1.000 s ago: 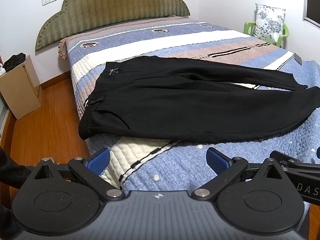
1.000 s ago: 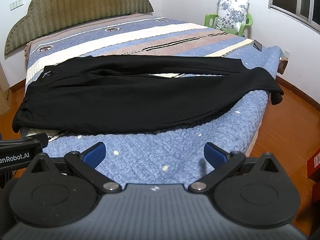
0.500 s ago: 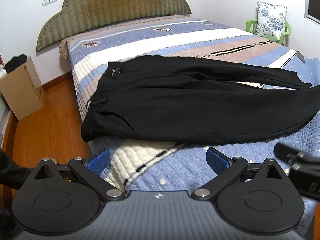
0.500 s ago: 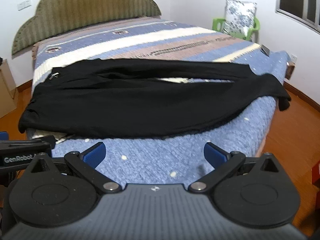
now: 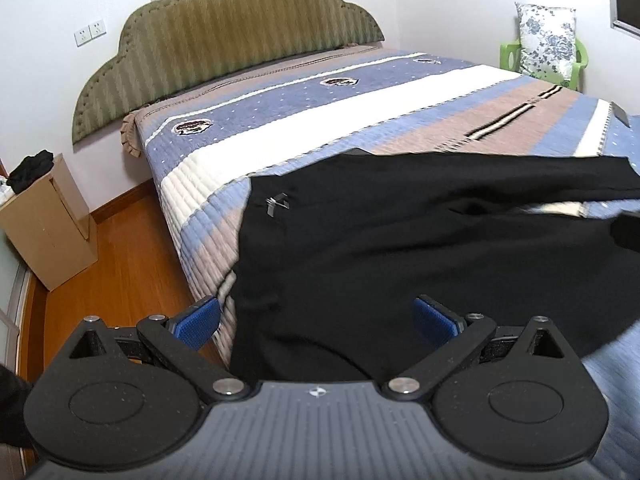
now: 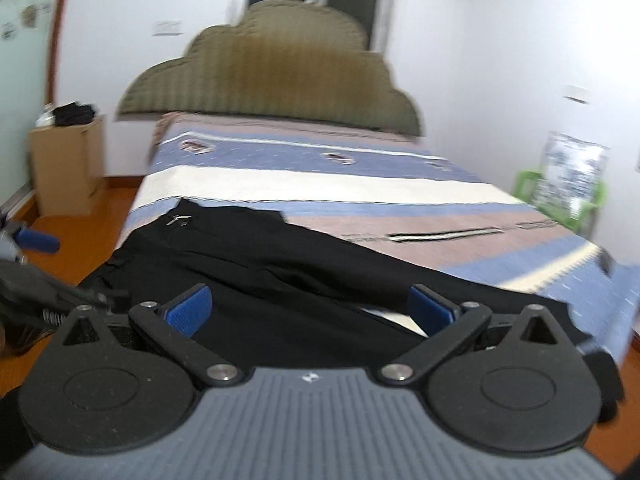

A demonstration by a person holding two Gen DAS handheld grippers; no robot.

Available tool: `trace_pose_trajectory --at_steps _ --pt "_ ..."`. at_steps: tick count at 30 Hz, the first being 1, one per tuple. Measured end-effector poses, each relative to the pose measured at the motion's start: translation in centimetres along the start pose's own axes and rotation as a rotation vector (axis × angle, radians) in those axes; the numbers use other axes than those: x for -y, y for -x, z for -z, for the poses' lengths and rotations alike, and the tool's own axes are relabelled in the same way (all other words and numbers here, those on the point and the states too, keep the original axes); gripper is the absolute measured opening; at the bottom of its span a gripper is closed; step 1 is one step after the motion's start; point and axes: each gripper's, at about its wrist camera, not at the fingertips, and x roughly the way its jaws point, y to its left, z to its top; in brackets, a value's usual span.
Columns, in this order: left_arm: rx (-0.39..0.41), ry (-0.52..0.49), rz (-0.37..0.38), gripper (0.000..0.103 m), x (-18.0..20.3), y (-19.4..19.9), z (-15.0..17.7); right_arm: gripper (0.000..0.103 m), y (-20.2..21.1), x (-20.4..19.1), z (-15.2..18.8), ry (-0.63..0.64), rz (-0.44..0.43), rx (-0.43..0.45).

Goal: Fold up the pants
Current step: 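Grasp the black pants' waistband with the left gripper while the right gripper grasps the waistband too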

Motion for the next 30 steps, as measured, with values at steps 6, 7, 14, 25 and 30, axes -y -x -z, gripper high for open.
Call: trace_pose_trajectory --at_steps 6,7,14,25,30 --pt "-0.040 0.028 0.017 0.103 -5.2 -6.6 -4.5 0.103 -6.3 1.9 -2.5 0.110 -0.111 0.047" --pt "-0.057 0.038 0.036 0.103 -5.9 -7.6 -5.1 0.103 -7.8 2.2 -3.0 0.121 -0.120 0.037" --pt "-0.131 0.114 0.200 0.103 -10.1 -15.2 -9.2 0.099 -17.6 5.5 -5.1 0.166 -0.162 -0.028" --pt "-0.212 0.075 0.320 0.102 -12.3 -25.5 -13.8 0.103 -24.7 7.3 -5.9 0.193 -0.224 -0.069" --pt "-0.220 0.004 0.324 0.102 -12.2 -27.6 -14.4 0.103 -27.9 8.4 -6.5 0.162 -0.290 -0.096"
